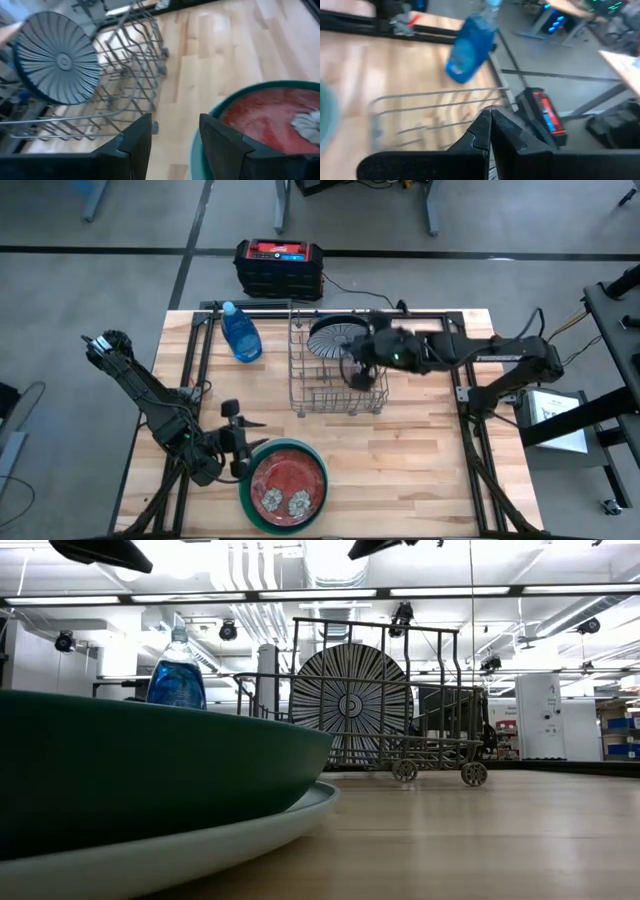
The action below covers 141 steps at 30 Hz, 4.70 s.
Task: Sort dishes
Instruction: Put the red flowered plate into the gray dishwasher rack
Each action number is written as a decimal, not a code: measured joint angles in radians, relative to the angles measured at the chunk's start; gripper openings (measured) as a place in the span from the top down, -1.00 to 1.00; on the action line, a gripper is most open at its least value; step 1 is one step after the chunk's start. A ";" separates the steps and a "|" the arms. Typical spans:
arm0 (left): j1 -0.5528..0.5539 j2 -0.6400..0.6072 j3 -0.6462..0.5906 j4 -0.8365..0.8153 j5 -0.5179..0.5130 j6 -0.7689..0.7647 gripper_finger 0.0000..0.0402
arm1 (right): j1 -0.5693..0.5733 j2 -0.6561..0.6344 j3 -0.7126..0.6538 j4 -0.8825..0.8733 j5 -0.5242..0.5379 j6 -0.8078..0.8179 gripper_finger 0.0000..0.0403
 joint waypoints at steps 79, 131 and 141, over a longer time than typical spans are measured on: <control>-0.074 0.748 0.355 0.122 0.454 -0.416 0.23 | 0.385 0.552 -0.057 0.260 -0.264 0.606 0.09; -0.140 0.738 0.284 0.105 0.360 -0.710 0.23 | 0.453 0.659 -0.066 0.330 -0.032 0.709 0.09; -0.141 0.741 0.280 0.111 0.332 -0.709 0.23 | 0.451 0.619 -0.069 0.272 -0.001 0.700 0.09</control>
